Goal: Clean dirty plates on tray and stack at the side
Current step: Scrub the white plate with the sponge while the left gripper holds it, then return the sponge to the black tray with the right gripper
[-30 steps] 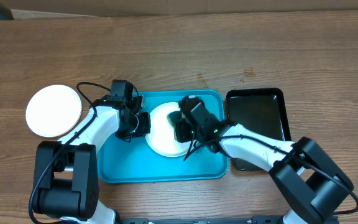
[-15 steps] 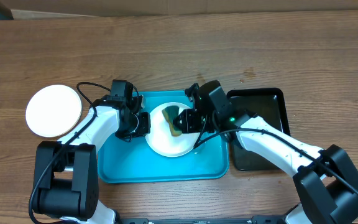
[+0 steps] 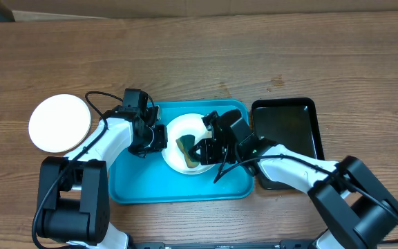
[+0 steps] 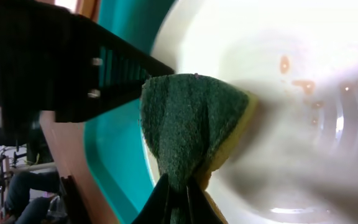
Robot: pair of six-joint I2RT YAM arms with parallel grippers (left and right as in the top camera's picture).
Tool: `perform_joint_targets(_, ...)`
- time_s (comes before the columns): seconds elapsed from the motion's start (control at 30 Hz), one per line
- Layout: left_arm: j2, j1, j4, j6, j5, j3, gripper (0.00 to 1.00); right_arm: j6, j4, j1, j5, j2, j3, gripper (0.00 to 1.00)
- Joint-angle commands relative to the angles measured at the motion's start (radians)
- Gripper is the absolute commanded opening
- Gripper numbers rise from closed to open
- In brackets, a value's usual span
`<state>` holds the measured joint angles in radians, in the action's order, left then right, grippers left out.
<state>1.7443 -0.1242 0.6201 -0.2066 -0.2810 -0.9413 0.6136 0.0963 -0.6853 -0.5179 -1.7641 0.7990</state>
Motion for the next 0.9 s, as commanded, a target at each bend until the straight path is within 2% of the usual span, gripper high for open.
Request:
perform_joint_targets(0.0, 0.036, -0.008, 0.006, 0.001, 0.025, 0.03, 0.04, -0.001, 0.034, -0.004, 0.0, -0.055, -0.009, 0.04)
perform_joint_targets(0.13, 0.036, -0.008, 0.007, 0.001, 0.026, 0.03, 0.04, -0.038, 0.068, 0.01, 0.02, -0.072, -0.008, 0.04)
perform_joint_targets(0.4, 0.036, -0.008, 0.007, 0.001, 0.029, 0.03, 0.04, -0.043, 0.066, 0.138, 0.019, -0.063, -0.007, 0.04)
perform_joint_targets(0.6, 0.036, -0.008, 0.007, 0.001, 0.029, 0.03, 0.04, -0.068, 0.048, 0.158, 0.016, -0.059, -0.006, 0.04)
perform_joint_targets(0.73, 0.036, -0.008, 0.007, 0.002, 0.029, 0.03, 0.04, -0.069, 0.037, 0.163, -0.013, 0.025, -0.003, 0.04)
perform_joint_targets(0.87, 0.036, -0.008, 0.007, 0.001, 0.056, 0.03, 0.04, -0.071, -0.064, 0.194, 0.072, 0.187, 0.001, 0.04)
